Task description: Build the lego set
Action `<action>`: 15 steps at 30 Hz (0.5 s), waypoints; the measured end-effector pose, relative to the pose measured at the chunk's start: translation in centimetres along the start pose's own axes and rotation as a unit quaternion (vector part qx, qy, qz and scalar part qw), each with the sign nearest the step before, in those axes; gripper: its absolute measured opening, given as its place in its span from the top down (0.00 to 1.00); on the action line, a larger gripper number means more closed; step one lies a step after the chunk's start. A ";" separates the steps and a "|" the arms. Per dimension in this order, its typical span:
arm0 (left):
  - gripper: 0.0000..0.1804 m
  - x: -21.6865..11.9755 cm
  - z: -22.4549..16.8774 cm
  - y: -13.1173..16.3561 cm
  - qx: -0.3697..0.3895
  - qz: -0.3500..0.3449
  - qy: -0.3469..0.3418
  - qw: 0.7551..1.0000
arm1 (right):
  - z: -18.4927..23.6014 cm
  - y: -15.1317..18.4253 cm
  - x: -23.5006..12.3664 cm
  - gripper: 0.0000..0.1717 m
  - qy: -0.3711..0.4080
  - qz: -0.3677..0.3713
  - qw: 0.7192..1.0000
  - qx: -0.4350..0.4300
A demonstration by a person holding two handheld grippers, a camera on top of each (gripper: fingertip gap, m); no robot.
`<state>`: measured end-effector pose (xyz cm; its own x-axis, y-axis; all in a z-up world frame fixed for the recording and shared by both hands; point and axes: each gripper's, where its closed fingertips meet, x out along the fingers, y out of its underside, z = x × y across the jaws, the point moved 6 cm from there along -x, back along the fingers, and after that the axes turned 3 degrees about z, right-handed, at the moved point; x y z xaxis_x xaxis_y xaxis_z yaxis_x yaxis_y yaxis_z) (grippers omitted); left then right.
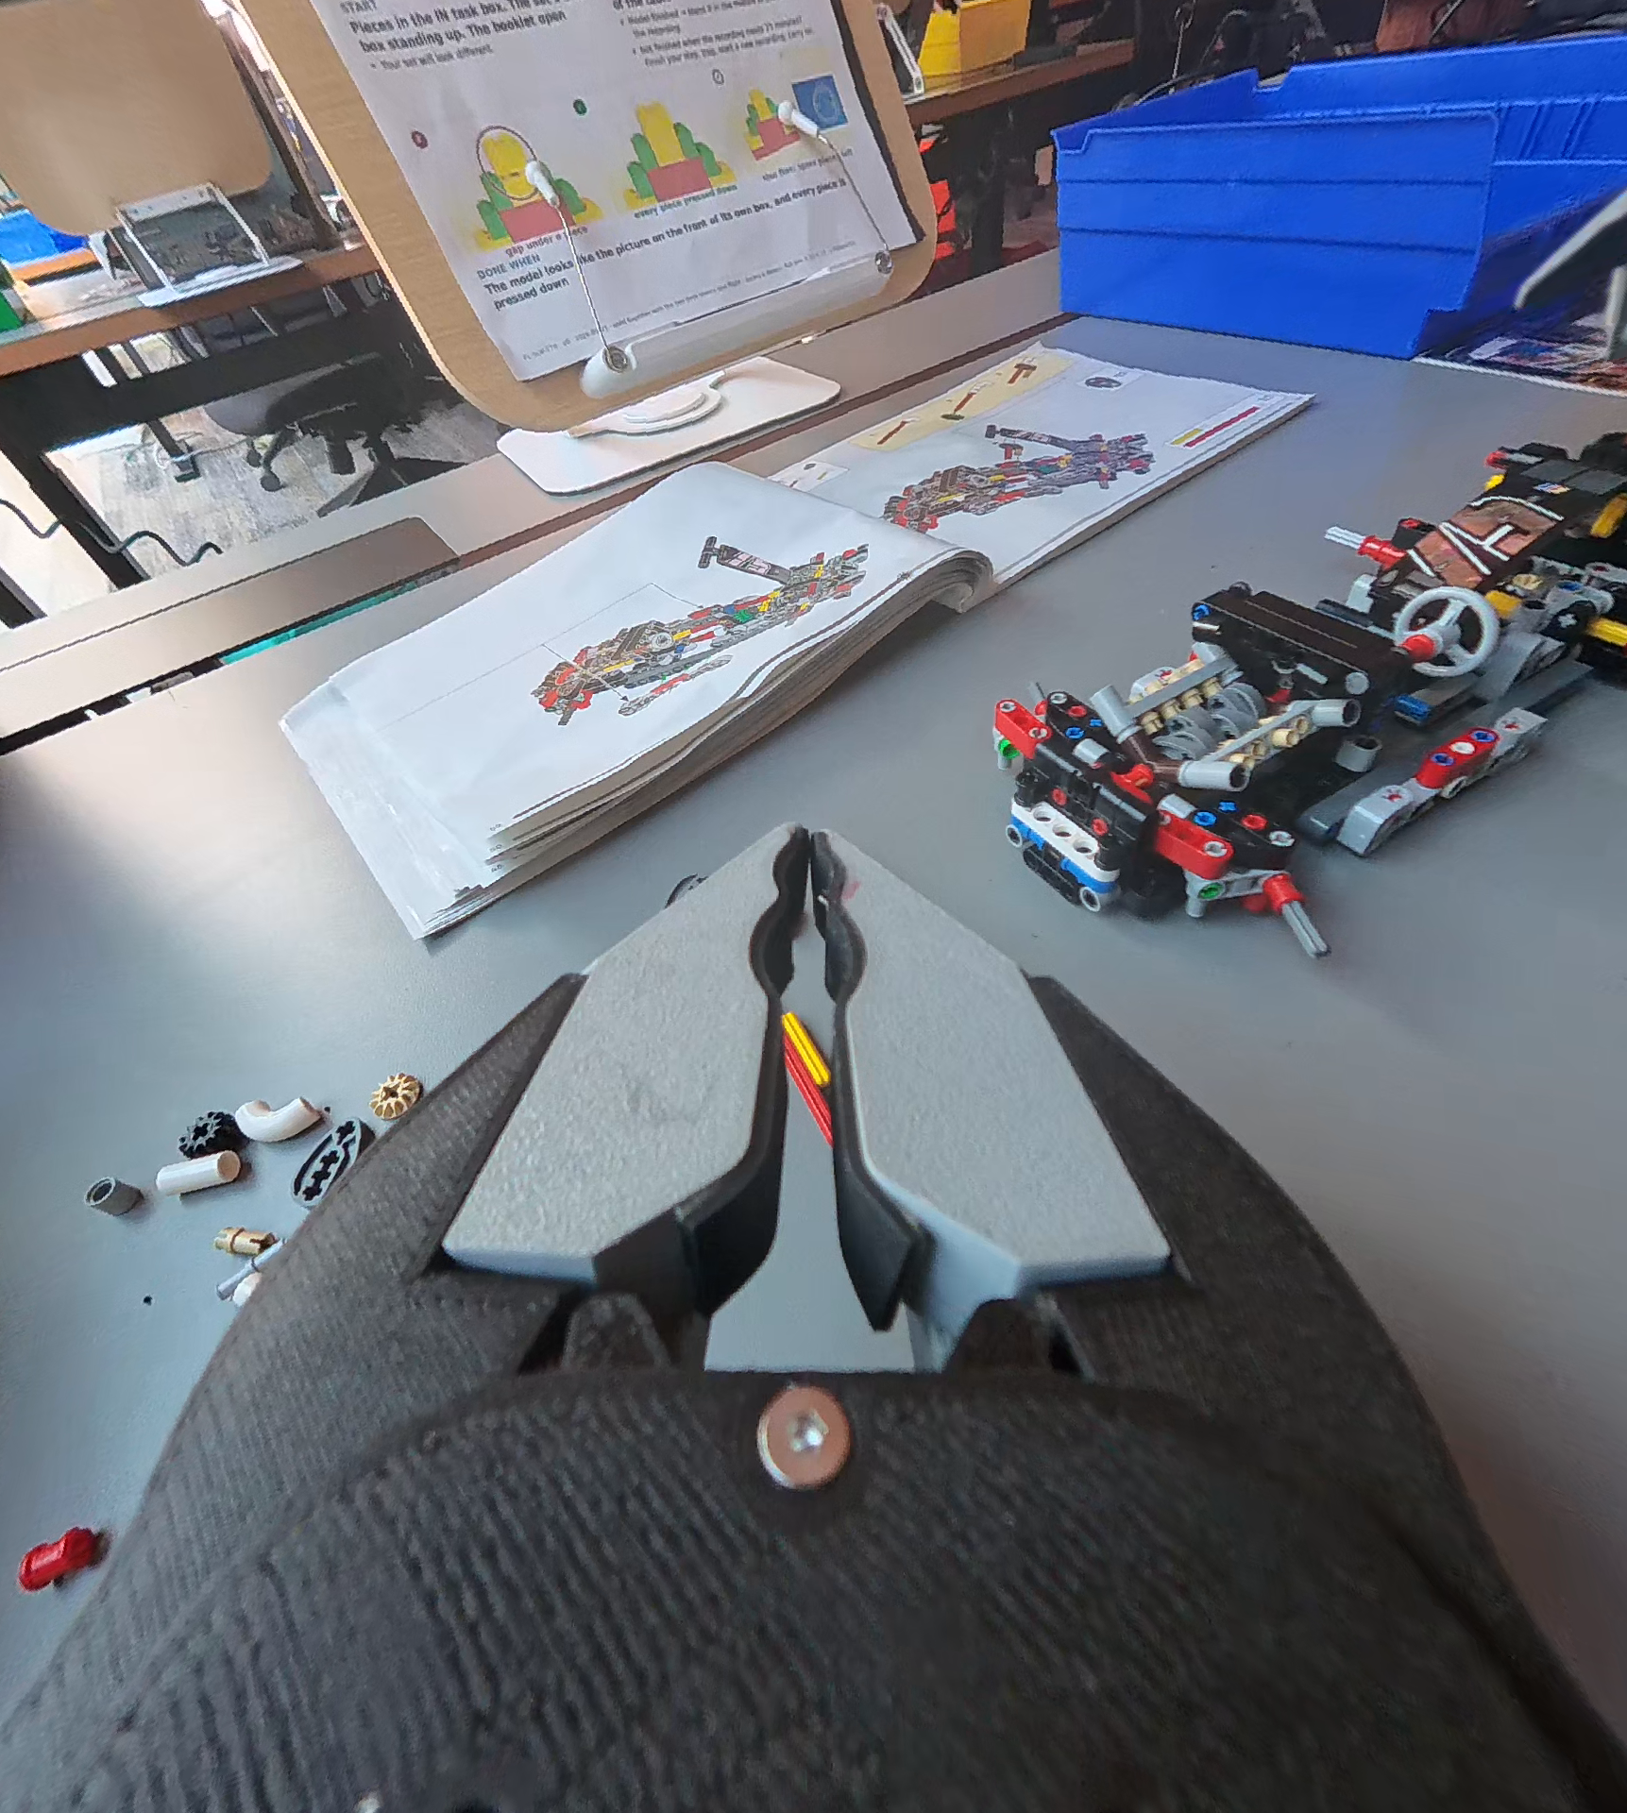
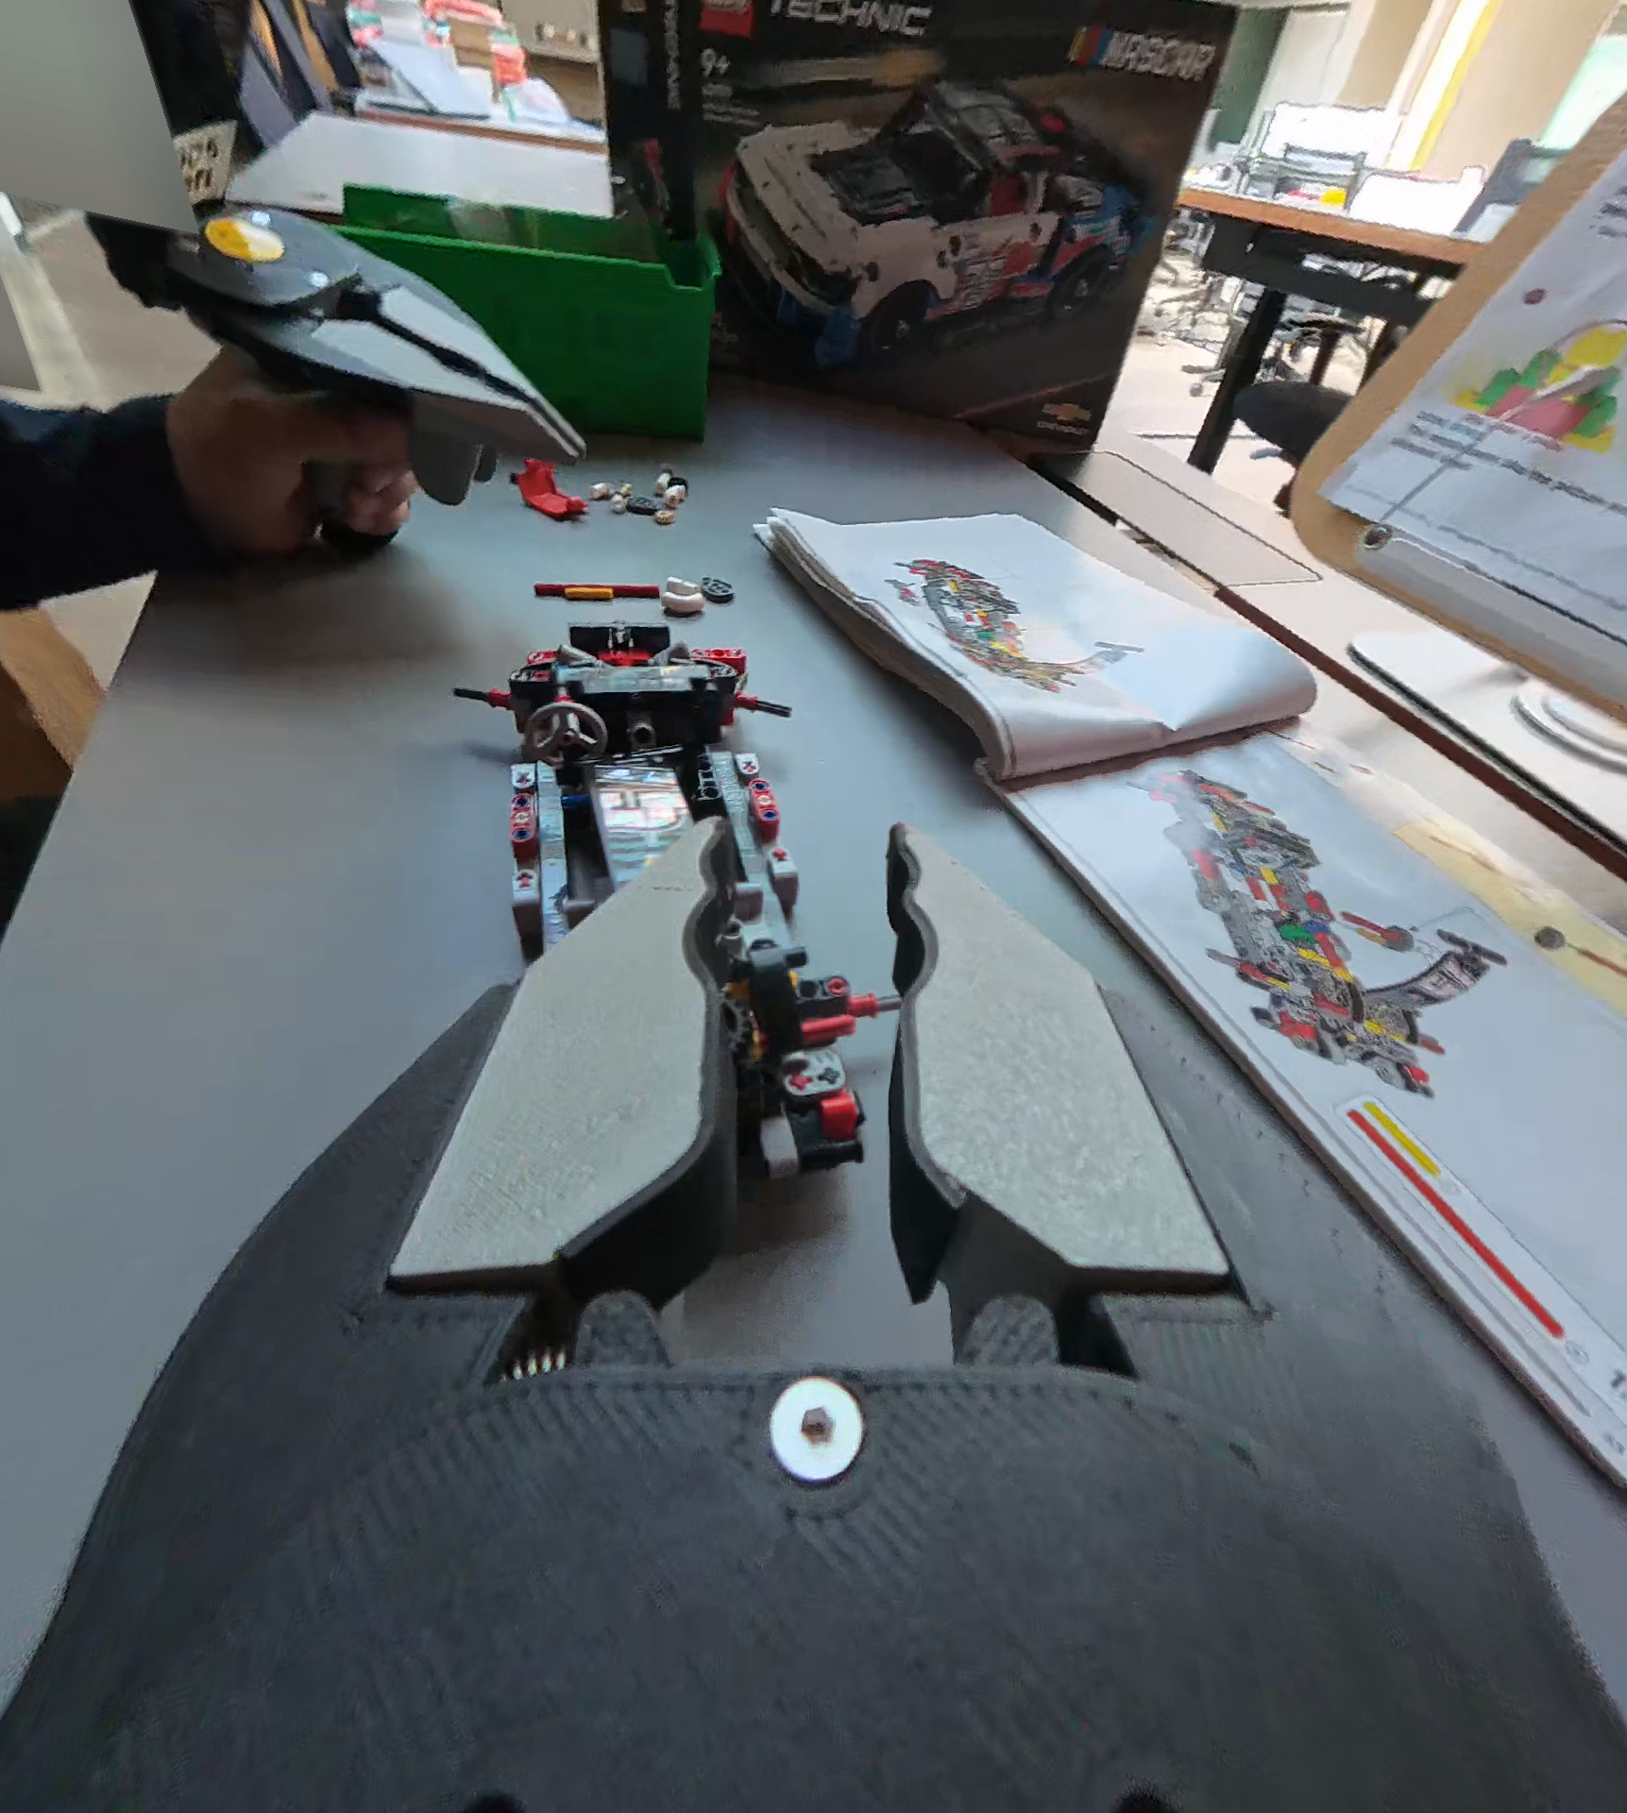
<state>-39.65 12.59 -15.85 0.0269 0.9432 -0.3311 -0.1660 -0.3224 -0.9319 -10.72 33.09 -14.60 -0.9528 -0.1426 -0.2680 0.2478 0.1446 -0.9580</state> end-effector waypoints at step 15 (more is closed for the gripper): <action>1.00 0.1 0.0 0.0 0.003 0.003 -0.008 1.000 | 0.8 -0.1 0.5 0.83 0.019 0.018 0.999 -0.034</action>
<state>-39.67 12.65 -15.91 0.0100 0.9423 -0.3347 -0.1726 -0.3281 -0.9287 -11.05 32.22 -14.74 -0.9499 -0.0985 -0.2967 0.2707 0.2157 -0.9382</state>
